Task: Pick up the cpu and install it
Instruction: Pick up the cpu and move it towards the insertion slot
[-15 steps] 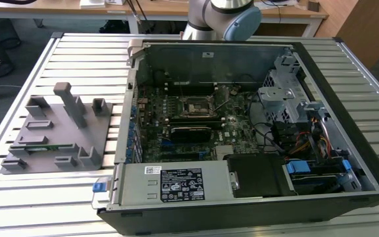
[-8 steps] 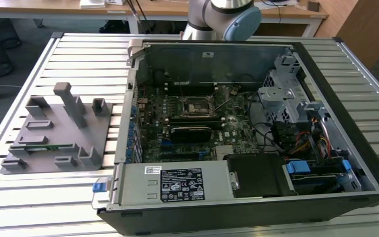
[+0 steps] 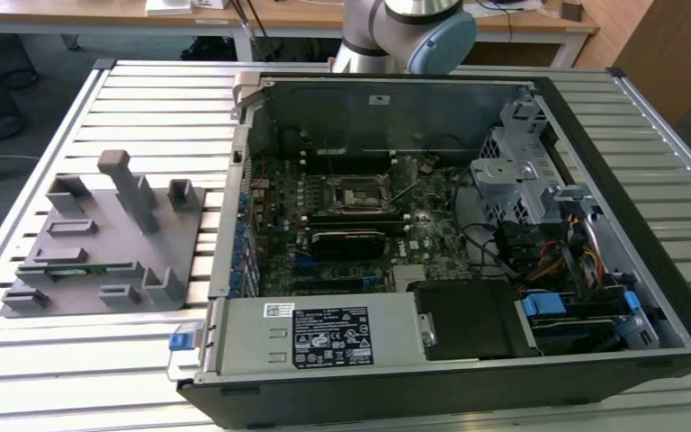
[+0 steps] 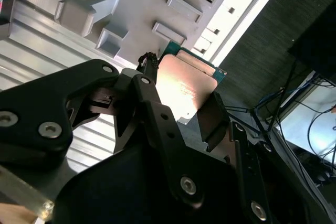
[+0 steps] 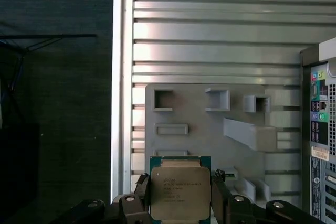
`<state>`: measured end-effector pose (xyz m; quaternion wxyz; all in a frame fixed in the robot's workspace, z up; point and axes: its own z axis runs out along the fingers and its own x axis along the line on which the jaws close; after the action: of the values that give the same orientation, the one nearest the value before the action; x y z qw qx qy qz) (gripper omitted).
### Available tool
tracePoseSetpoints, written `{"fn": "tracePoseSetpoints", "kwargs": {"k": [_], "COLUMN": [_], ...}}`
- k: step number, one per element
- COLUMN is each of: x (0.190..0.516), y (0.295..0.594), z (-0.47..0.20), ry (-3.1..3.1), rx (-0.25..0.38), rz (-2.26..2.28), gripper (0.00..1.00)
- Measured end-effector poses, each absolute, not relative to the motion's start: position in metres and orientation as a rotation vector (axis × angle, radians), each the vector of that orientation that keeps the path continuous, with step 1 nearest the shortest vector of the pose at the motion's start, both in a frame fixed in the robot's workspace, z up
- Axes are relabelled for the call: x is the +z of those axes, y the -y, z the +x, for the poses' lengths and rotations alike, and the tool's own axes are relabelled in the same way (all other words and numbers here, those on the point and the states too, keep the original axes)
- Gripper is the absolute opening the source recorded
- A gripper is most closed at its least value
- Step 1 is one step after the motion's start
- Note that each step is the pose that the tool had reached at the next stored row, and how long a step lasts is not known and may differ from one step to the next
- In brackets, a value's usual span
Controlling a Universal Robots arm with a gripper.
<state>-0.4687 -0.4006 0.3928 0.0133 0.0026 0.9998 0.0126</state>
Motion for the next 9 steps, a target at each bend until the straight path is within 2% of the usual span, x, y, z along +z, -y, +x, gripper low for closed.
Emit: {"fn": "tracePoseSetpoints", "kwargs": {"k": [9], "x": [0.4035], "y": [0.4004], "z": [-0.4687], "ry": [-3.115], "rx": [0.039], "rz": [0.008], "gripper": [0.55]}}
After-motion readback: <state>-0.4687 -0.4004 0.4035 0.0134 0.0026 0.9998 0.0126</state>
